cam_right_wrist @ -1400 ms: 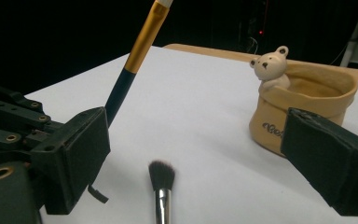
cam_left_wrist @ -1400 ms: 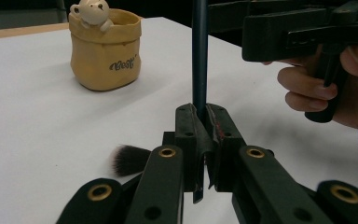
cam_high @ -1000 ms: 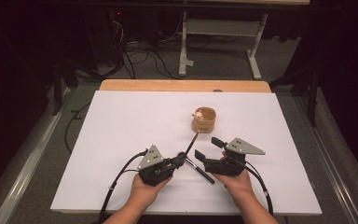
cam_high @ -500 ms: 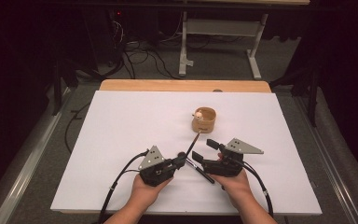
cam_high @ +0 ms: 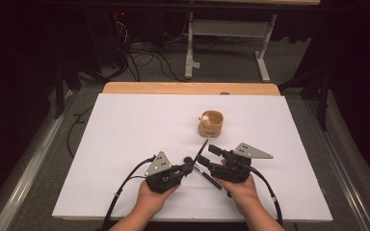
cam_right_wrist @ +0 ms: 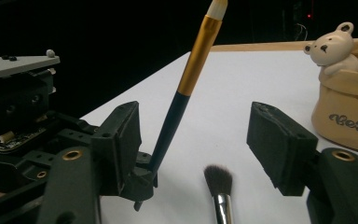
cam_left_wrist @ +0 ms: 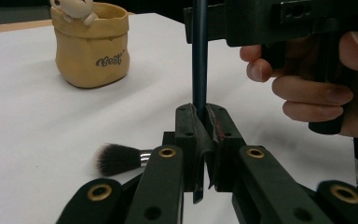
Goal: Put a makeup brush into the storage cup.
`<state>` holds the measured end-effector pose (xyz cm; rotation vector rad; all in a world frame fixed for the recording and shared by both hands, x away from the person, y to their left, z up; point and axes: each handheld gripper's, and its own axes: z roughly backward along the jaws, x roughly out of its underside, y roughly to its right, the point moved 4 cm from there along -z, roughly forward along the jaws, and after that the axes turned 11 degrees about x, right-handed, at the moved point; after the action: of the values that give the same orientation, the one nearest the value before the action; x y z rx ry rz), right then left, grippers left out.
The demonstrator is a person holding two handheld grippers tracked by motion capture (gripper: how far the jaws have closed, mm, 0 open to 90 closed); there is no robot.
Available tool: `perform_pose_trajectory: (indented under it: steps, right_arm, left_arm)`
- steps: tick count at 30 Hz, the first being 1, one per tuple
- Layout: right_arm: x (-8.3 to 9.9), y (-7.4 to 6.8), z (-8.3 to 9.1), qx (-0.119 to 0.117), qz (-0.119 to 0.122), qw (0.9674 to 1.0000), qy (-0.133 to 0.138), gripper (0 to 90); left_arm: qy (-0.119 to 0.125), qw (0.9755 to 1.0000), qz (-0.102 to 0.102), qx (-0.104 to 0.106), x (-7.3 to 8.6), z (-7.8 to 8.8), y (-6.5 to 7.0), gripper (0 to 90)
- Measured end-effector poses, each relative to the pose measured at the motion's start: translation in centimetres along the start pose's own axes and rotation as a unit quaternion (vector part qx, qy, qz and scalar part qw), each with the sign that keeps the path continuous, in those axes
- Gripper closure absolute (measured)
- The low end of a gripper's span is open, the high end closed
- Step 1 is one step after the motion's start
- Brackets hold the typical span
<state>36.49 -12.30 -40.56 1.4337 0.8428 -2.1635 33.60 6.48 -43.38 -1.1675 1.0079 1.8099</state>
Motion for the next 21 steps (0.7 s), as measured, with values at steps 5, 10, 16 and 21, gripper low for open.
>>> perform_pose_trajectory:
  steps: [5, 10, 16, 21]
  right_arm:
    - [0.00, -0.10, -0.03, -0.009, -0.007, 0.9999, -0.001, 42.0]
    - [-0.02, -0.13, -0.02, -0.011, -0.010, 0.9999, 0.000, 46.1]
    - [-0.07, -0.10, 0.05, -0.012, -0.013, 0.9998, 0.000, 51.1]
    - [-0.12, -0.16, 0.10, -0.017, -0.013, 0.9998, 0.002, 56.4]
  left_arm:
    - [-0.001, 1.0000, -0.001, 0.003, 0.04, -0.10, 0.15, 83.9]
    - [-0.001, 1.0000, 0.000, 0.007, 0.06, -0.18, 0.25, 83.9]
    - [-0.003, 1.0000, -0.001, 0.009, 0.10, -0.28, 0.38, 83.9]
    - [-0.002, 1.0000, -0.002, 0.009, 0.11, -0.36, 0.49, 83.9]
